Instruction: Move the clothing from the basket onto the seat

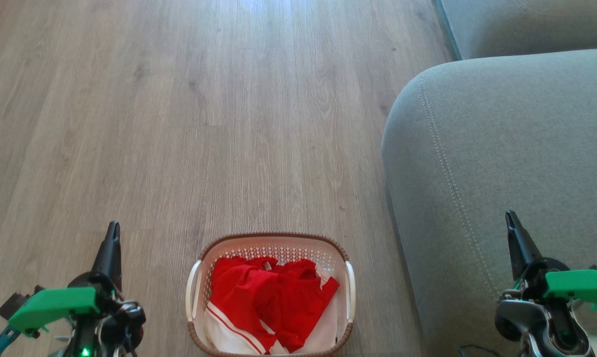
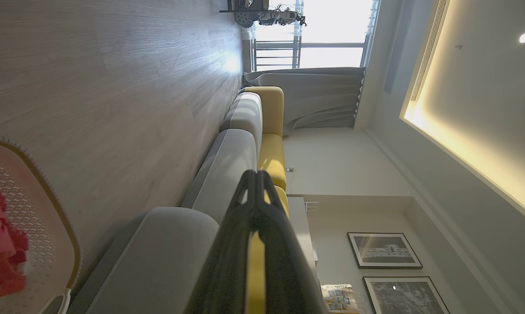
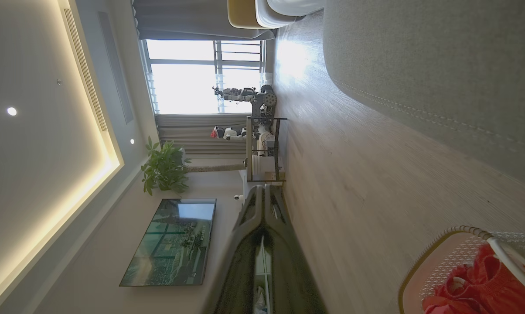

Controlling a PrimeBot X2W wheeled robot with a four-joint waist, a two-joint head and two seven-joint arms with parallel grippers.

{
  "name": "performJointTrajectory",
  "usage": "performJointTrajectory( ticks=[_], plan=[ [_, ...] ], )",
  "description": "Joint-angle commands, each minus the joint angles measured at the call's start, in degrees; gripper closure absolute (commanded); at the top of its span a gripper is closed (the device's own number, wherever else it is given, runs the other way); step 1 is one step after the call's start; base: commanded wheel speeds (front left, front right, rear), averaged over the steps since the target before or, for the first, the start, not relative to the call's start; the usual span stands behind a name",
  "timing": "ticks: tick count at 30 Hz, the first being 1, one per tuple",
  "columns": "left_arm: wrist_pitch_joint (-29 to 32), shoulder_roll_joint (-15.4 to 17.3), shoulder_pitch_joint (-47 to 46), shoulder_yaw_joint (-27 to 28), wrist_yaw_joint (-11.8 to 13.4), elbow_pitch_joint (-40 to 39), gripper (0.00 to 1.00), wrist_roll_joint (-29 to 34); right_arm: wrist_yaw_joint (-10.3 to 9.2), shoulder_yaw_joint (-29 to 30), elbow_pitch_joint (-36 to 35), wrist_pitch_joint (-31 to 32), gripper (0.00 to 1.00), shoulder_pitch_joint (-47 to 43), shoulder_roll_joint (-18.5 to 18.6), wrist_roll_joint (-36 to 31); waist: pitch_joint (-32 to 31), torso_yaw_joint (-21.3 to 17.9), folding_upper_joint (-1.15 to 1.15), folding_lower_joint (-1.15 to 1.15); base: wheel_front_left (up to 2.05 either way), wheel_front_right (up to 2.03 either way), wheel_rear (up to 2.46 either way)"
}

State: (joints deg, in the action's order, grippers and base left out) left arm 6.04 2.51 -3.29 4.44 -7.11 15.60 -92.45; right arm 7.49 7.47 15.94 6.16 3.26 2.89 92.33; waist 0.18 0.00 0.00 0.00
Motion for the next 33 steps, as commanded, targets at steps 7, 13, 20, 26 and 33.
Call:
performJointTrajectory(
  ticks=[7, 13, 20, 26, 33],
  plan=[
    [0.4, 0.4, -2.9, 2.1, -0.4, -1.6, 1.00, 0.3, 0.00, -1.0, -1.9, 0.3, 1.00, 2.9, 0.0, -0.2, 0.0, 0.0, 0.00, 0.00, 0.00, 0.00, 0.00],
    [0.4, 0.4, -2.9, 2.1, -0.4, -1.6, 1.00, 0.3, 0.00, -1.0, -1.9, 0.3, 1.00, 2.9, 0.0, -0.2, 0.0, 0.0, 0.00, 0.00, 0.00, 0.00, 0.00],
    [0.4, 0.4, -2.9, 2.1, -0.4, -1.6, 1.00, 0.3, 0.00, -1.0, -1.9, 0.3, 1.00, 2.9, 0.0, -0.2, 0.0, 0.0, 0.00, 0.00, 0.00, 0.00, 0.00],
    [0.4, 0.4, -2.9, 2.1, -0.4, -1.6, 1.00, 0.3, 0.00, -1.0, -1.9, 0.3, 1.00, 2.9, 0.0, -0.1, 0.0, 0.0, 0.00, 0.00, 0.00, 0.00, 0.00],
    [0.4, 0.4, -2.9, 2.1, -0.4, -1.6, 1.00, 0.3, 0.00, -1.0, -1.9, 0.3, 1.00, 2.9, 0.0, -0.1, 0.0, 0.0, 0.00, 0.00, 0.00, 0.00, 0.00]
  ],
)
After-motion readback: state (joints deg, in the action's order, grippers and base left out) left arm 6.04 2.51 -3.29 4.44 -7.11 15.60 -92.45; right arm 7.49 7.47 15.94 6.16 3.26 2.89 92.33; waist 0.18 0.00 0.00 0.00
